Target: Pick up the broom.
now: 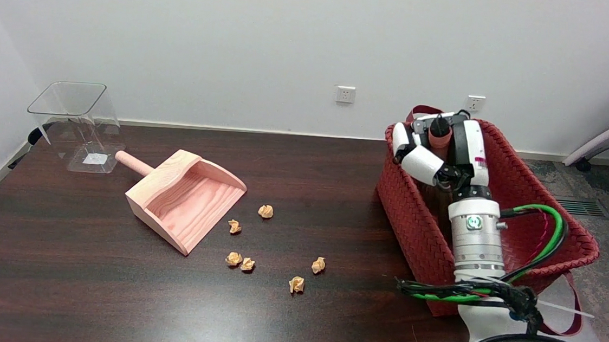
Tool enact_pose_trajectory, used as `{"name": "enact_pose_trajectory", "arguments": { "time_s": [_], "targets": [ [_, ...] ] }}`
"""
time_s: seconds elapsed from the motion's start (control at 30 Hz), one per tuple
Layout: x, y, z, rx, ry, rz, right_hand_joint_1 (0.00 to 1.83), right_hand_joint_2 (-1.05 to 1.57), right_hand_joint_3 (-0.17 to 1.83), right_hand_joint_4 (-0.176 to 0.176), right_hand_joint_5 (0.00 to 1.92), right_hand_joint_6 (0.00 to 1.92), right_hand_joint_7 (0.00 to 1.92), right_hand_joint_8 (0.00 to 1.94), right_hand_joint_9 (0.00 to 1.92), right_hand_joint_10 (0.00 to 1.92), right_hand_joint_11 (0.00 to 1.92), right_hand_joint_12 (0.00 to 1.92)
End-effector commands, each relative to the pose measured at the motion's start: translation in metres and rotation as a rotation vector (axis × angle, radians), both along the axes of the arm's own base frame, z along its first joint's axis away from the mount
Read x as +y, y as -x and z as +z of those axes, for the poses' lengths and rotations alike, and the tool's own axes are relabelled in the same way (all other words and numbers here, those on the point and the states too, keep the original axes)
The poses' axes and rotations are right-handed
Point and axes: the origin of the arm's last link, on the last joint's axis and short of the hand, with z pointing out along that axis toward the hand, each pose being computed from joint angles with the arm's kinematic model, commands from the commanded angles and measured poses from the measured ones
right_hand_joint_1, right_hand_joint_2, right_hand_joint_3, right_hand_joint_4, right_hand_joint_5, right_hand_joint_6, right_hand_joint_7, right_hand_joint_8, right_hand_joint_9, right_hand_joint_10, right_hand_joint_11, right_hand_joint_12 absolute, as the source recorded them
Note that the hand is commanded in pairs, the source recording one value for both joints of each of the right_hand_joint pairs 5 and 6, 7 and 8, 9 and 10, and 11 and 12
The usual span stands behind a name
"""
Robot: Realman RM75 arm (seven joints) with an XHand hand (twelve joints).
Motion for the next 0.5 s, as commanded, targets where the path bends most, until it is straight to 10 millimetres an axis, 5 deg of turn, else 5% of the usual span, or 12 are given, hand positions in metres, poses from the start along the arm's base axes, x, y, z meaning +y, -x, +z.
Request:
{"name": "enact_pose_trajectory", "arguments": {
  "time_s": [0.03, 0.5],
  "targets": [
    [-0.006, -0.046, -0.018, 0.179, 0.026, 0.087, 1.18, 1.50, 1.11, 0.000, 1.92, 1.92, 1.92, 1.92, 1.92, 1.92, 1.92, 1.92],
    [-0.037, -0.100, -0.048, 0.356, -0.037, 0.191, 1.20, 1.38, 1.32, 0.000, 1.92, 1.92, 1.92, 1.92, 1.92, 1.92, 1.92, 1.92]
  ]
}}
